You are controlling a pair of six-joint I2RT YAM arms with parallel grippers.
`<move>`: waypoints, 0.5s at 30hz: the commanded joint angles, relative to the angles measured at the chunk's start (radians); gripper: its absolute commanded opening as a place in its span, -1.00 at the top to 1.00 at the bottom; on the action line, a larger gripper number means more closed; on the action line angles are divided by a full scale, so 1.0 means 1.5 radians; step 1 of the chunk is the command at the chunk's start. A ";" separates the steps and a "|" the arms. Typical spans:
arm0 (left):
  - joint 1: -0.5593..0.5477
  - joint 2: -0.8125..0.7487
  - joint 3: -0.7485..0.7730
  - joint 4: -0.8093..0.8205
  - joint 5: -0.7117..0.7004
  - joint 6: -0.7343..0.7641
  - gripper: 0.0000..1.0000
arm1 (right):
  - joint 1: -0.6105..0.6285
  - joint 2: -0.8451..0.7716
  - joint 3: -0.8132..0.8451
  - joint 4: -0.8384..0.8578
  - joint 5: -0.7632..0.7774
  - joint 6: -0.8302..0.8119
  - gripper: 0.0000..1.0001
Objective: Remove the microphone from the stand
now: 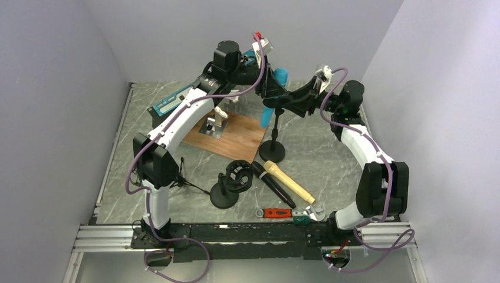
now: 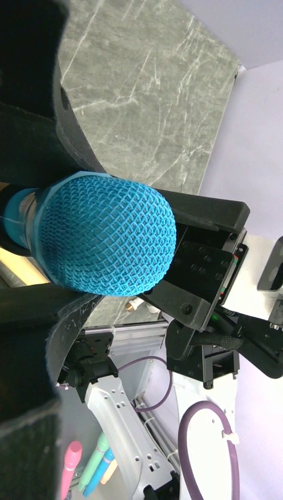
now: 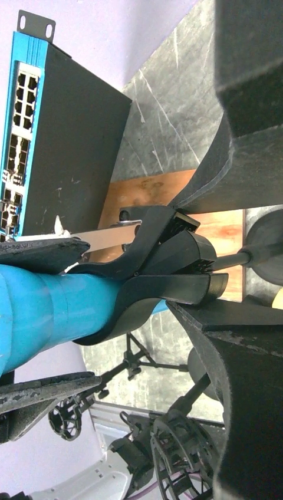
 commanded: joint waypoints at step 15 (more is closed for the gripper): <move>-0.009 -0.018 0.000 0.002 0.031 0.022 1.00 | -0.001 -0.002 0.077 -0.130 -0.042 -0.119 -0.43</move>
